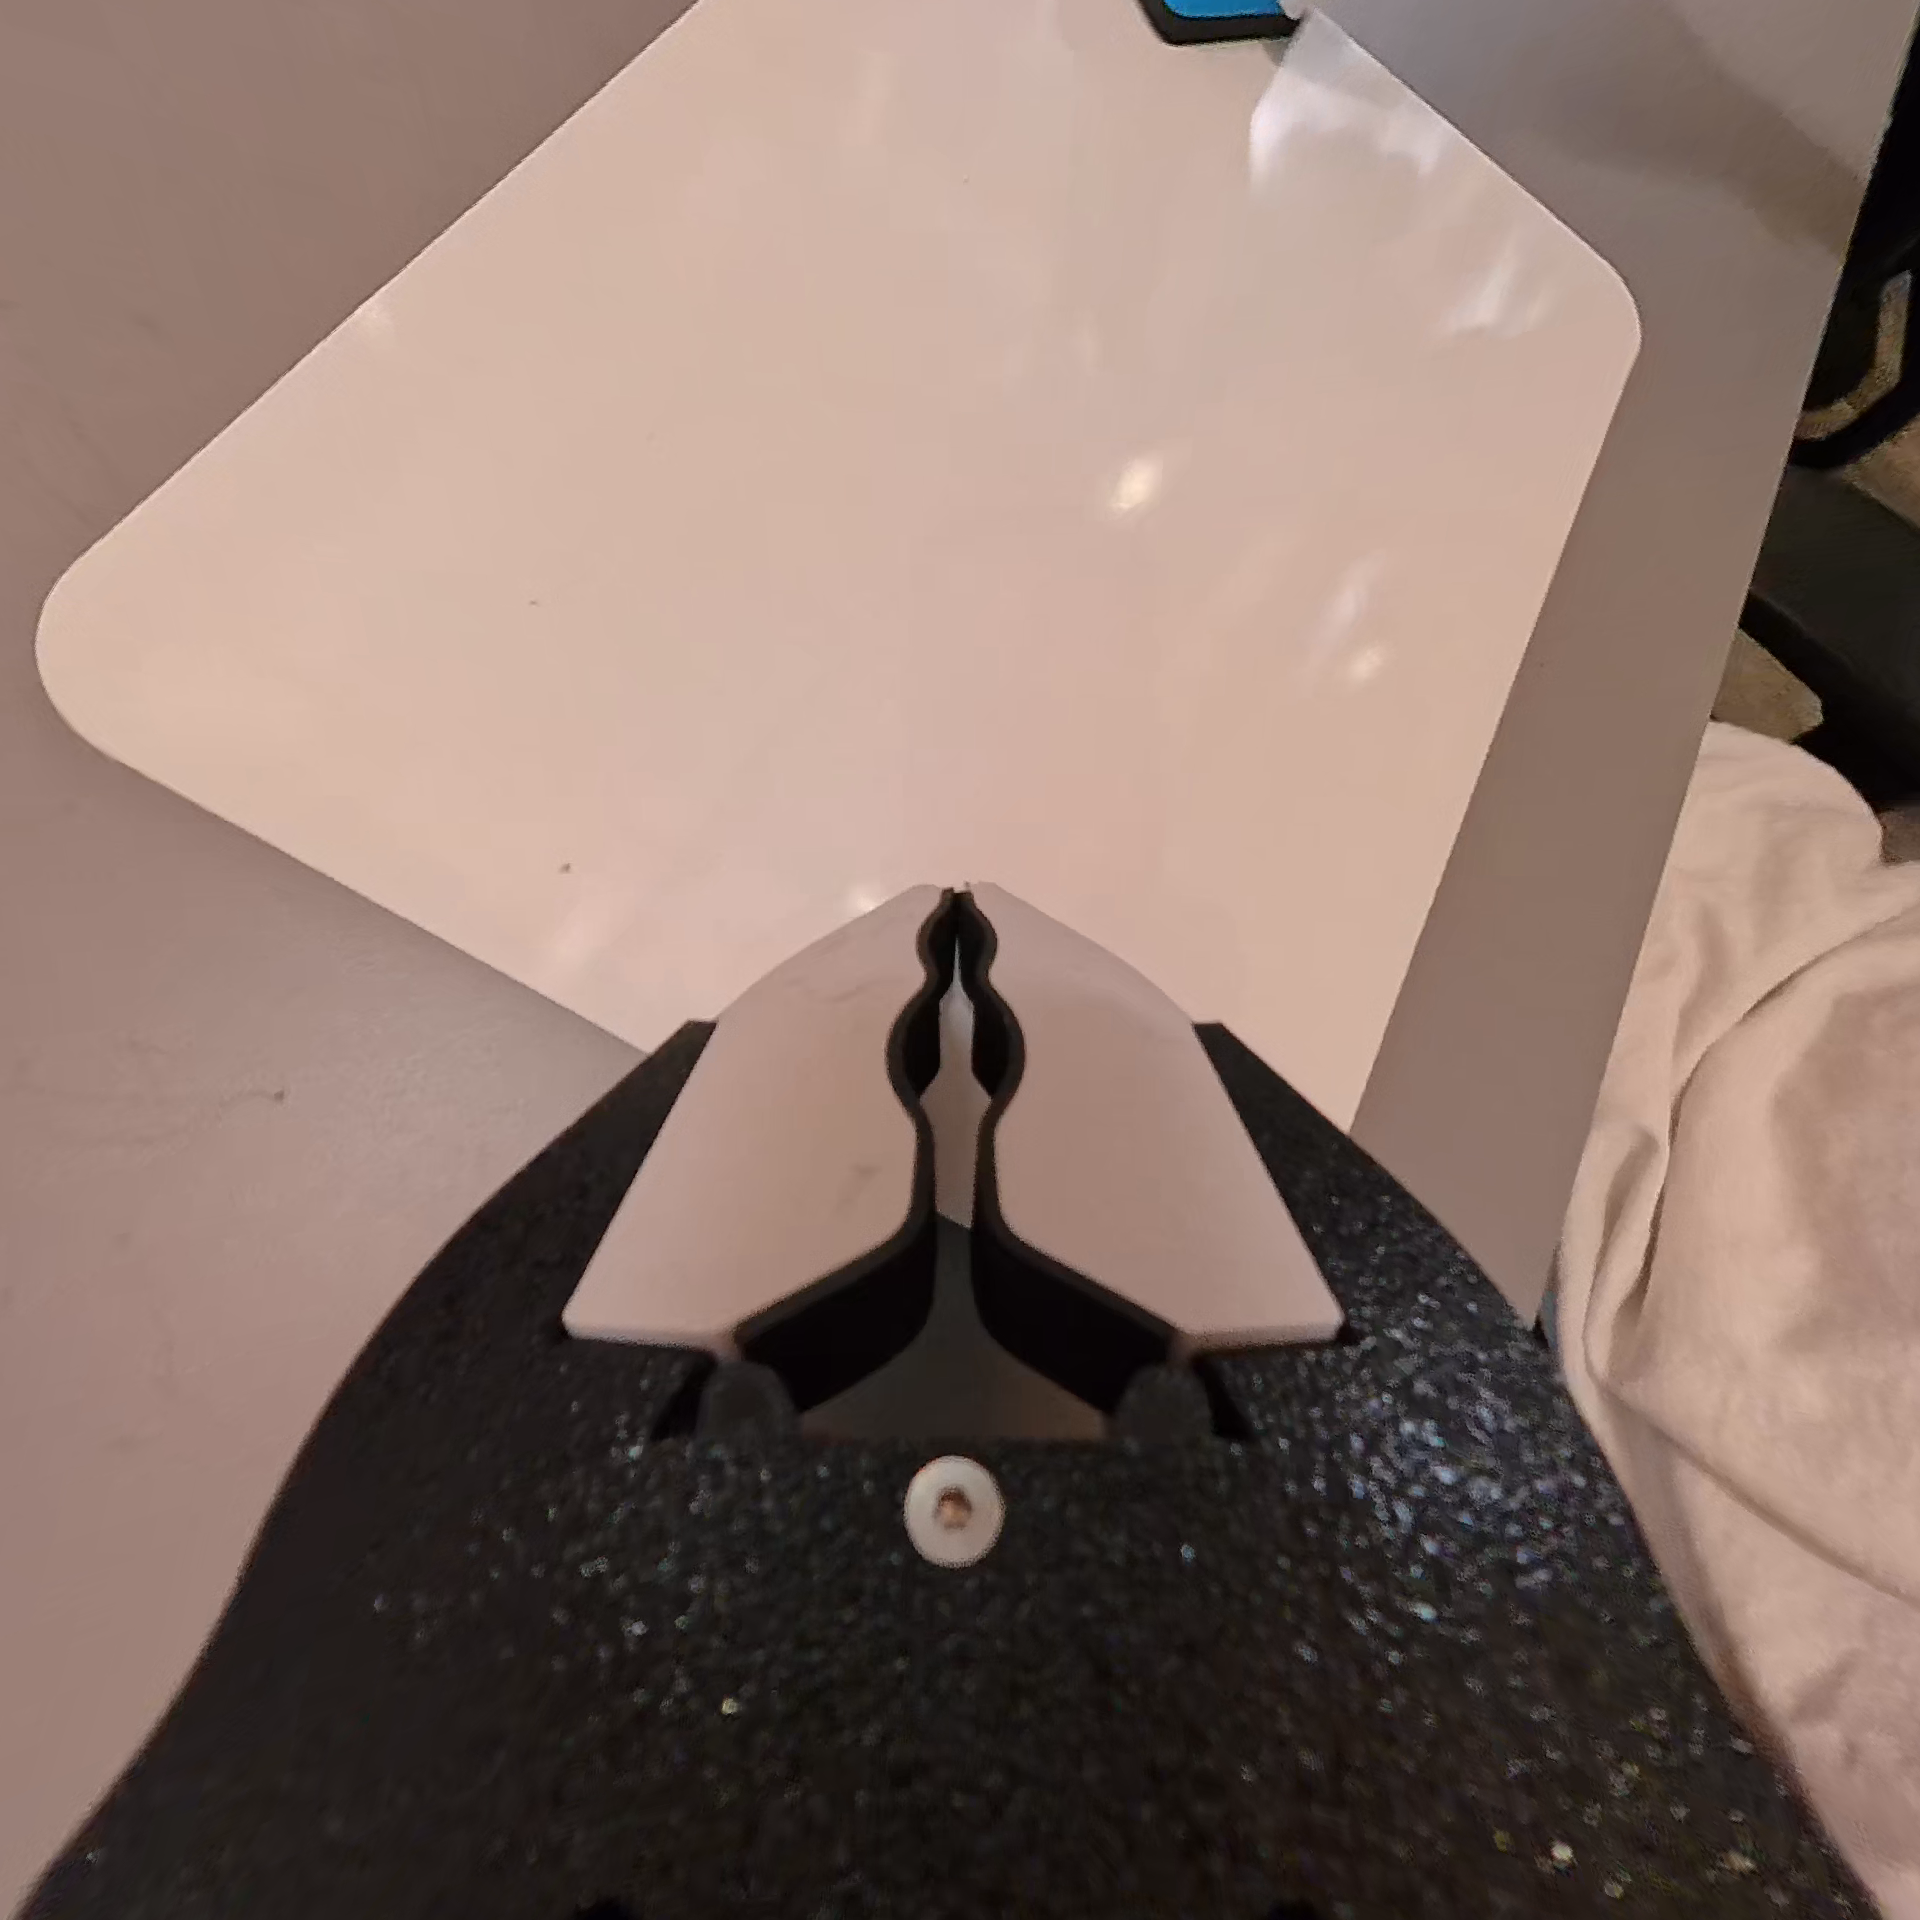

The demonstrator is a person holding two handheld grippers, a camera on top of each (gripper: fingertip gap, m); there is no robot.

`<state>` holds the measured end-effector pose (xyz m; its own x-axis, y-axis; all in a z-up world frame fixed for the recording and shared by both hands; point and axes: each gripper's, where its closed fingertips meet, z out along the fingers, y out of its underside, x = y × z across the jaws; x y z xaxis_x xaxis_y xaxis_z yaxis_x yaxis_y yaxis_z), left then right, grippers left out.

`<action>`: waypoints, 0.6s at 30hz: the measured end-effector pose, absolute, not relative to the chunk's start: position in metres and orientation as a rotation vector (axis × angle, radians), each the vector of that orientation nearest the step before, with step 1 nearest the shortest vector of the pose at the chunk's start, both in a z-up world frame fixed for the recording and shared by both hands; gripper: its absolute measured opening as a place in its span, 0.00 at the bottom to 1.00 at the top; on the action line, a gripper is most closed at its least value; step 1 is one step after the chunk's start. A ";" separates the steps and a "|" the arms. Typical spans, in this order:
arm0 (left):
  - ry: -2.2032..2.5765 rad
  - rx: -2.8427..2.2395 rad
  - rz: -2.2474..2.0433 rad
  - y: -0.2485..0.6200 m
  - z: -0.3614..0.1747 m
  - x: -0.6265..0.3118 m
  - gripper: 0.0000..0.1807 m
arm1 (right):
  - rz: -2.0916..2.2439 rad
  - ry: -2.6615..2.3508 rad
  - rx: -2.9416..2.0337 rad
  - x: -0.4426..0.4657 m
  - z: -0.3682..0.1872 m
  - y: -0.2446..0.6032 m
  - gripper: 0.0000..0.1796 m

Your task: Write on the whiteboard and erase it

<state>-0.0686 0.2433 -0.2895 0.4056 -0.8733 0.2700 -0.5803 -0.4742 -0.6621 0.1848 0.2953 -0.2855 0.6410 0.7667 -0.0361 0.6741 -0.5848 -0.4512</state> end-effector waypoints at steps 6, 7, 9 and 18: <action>0.960 -2.074 -0.809 0.269 -0.233 -0.089 0.19 | 0.253 -1.034 -2.204 0.176 -0.238 0.308 0.59; 0.872 -2.026 -0.787 0.277 -0.212 -0.102 0.19 | 0.246 -1.013 -2.161 0.175 -0.226 0.308 0.61; 0.706 -1.952 -0.684 0.297 -0.171 -0.142 0.21 | 0.218 -0.952 -2.064 0.175 -0.201 0.310 0.66; 0.642 -2.365 -0.139 0.427 -0.169 -0.309 0.16 | 0.328 -0.876 -1.754 0.130 -0.151 0.312 0.69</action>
